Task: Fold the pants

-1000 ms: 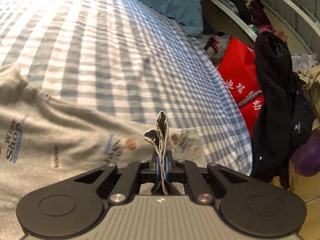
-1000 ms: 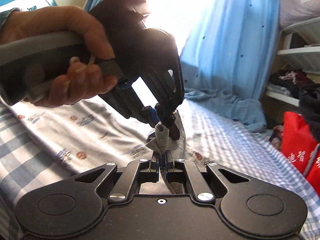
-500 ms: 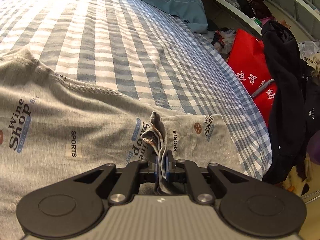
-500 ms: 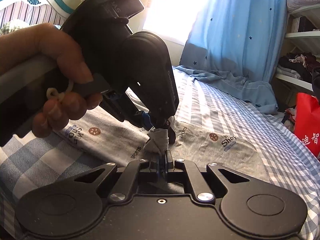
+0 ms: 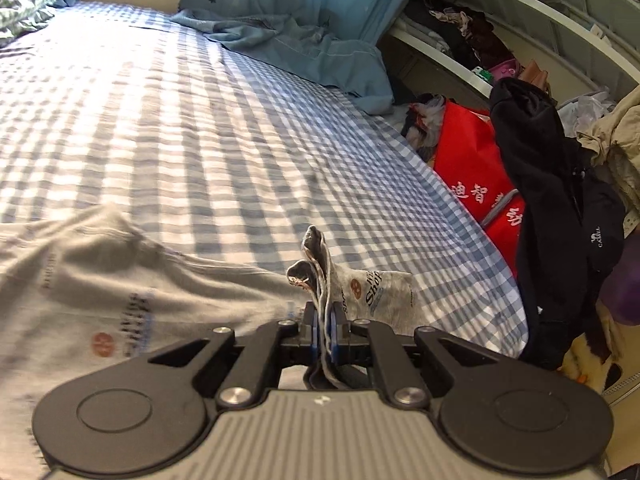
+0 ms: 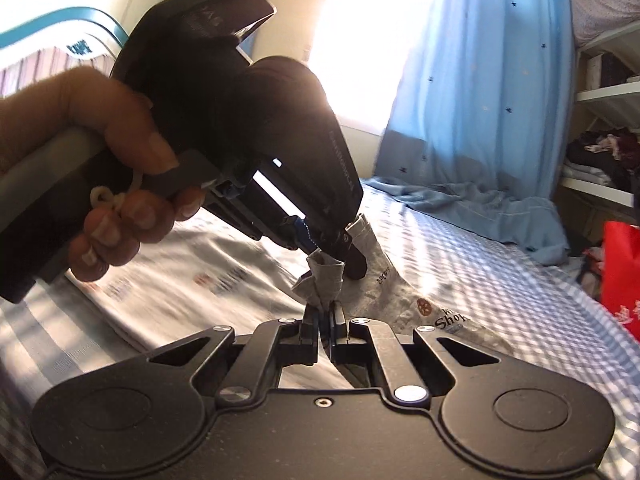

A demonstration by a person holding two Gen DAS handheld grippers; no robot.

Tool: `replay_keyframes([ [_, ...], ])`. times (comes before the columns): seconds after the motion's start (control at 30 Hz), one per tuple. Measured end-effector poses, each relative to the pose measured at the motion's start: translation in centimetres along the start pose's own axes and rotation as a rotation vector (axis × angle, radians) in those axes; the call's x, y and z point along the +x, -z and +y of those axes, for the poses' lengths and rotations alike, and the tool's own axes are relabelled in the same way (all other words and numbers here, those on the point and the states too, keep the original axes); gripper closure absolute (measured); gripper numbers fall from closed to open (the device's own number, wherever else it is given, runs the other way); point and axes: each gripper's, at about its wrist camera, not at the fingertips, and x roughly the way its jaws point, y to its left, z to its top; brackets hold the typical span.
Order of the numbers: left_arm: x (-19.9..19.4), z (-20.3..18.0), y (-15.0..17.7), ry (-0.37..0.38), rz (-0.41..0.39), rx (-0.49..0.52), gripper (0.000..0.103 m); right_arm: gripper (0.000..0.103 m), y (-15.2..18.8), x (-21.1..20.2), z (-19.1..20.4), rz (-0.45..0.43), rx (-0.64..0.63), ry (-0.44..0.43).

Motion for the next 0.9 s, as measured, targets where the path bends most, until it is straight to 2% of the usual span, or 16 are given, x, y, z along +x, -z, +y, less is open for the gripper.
replay_keyframes([
  [0.33,-4.7,8.2,1.6,-0.078,-0.016,-0.112,0.097,0.098,-2.0,2.6,7.2,0.031,-0.029,-0.190],
  [0.53,-3.7,12.4,3.6,-0.110,0.009,-0.167,0.097,0.098,-1.2,4.9,10.0,0.096,-0.052,-0.254],
  [0.7,-3.1,14.0,4.6,-0.079,-0.001,-0.213,0.094,0.093,-0.4,5.5,9.9,0.108,-0.036,-0.270],
  [0.77,-3.3,14.3,4.7,-0.073,-0.012,-0.234,0.089,0.089,-0.1,5.2,9.6,0.094,-0.035,-0.273],
  [0.83,-3.8,14.3,4.7,-0.082,-0.018,-0.260,0.076,0.078,0.1,5.3,8.8,0.086,-0.019,-0.273],
  [0.87,-4.2,14.1,4.7,-0.089,-0.023,-0.274,0.070,0.066,0.3,5.2,8.3,0.079,-0.006,-0.270],
  [0.9,-4.6,14.0,4.6,-0.098,-0.036,-0.284,0.054,0.053,0.4,4.8,7.8,0.069,0.009,-0.268],
])
